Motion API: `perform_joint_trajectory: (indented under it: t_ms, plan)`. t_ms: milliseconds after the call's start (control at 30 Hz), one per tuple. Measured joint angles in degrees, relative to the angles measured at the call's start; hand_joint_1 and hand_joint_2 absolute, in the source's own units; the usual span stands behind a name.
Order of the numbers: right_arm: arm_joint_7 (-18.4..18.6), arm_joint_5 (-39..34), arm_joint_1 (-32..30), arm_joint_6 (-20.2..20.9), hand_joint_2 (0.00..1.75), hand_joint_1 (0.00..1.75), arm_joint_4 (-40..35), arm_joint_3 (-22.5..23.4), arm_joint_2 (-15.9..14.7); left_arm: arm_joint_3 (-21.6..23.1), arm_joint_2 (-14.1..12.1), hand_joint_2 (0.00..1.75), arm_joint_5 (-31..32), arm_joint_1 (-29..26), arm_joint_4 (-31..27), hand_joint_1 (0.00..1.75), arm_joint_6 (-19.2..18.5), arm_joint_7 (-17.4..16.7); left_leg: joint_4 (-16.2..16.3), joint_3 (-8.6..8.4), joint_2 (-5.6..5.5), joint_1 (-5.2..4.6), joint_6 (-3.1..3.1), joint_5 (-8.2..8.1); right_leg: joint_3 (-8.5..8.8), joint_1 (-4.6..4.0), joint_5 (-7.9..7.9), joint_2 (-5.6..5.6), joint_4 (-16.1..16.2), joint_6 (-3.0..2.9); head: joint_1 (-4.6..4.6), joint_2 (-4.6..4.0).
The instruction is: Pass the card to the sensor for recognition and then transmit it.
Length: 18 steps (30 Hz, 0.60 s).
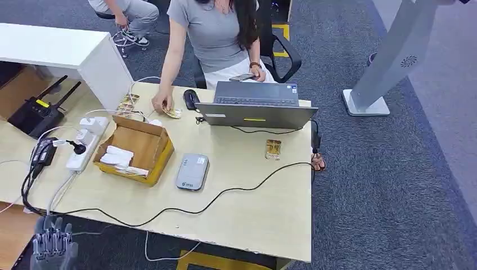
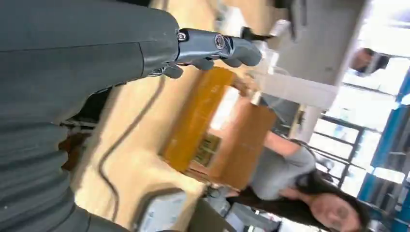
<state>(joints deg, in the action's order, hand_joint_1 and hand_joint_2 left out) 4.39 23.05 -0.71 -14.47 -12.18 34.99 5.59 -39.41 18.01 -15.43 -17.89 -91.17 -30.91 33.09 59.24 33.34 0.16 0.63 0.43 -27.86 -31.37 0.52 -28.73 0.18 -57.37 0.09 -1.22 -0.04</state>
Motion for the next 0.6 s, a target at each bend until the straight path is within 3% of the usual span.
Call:
perform_joint_trajectory:
  t_ms: [167,367,600]
  plan:
    - [0.5,2.8,0.1,-0.4,0.0,0.0,0.1,-0.4,0.0,1.6,0.2,1.75,4.2,1.4,-5.2,0.0,1.6,2.1,0.0,-0.08,0.03,0.0,0.0,0.0,0.05,0.0,0.01,0.03,0.0,0.0,0.0,0.0]
    - [0.3,5.4,0.6,0.0,0.0,0.0,0.4,-1.3,0.0,6.6,-2.1,1.75,13.4,6.5,-7.1,0.0,11.1,1.9,0.0,-0.11,0.01,0.01,-0.06,0.07,0.1,0.0,0.06,0.0,0.0,-0.06,0.0,0.0]
    - [0.0,7.2,0.8,0.9,0.0,0.0,0.5,-2.2,0.0,11.2,-4.7,1.75,22.0,13.7,-4.7,0.0,18.3,-1.2,0.0,-0.11,0.01,0.0,-0.05,0.11,0.09,0.0,0.06,0.01,0.0,-0.06,0.0,0.0]
